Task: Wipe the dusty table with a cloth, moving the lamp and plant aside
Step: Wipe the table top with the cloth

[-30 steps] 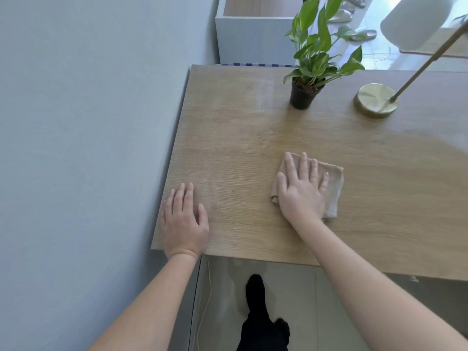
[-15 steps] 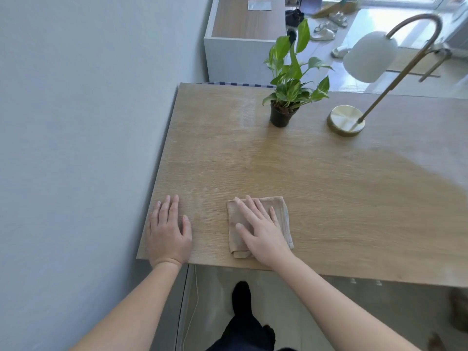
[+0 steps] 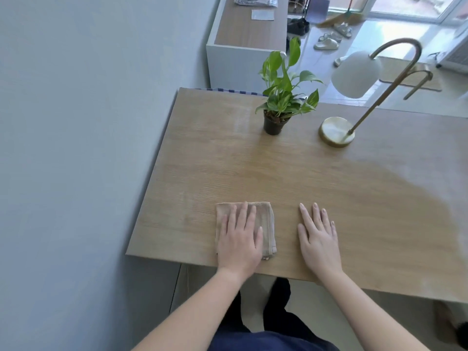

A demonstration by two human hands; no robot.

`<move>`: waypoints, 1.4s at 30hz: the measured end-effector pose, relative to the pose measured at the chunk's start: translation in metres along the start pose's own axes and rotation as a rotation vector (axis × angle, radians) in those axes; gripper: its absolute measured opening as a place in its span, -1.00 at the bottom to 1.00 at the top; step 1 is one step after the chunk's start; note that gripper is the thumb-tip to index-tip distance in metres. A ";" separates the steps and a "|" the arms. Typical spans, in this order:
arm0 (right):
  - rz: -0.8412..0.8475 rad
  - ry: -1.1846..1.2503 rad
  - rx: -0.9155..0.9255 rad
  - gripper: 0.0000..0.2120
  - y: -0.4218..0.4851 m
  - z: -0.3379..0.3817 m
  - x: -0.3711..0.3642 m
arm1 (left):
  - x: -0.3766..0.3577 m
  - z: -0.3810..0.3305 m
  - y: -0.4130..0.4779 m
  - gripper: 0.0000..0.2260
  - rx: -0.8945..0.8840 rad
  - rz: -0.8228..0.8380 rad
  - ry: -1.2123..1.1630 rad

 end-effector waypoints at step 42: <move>-0.044 -0.129 -0.020 -0.47 0.072 0.113 -0.036 | 0.059 0.242 0.018 -0.37 0.131 0.078 0.207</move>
Point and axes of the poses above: each hand's wrist, its own y-axis towards the middle knuckle, its own x-axis out of the back of the hand, z = x × y, the point moved 8 cm from there along y, towards the middle knuckle
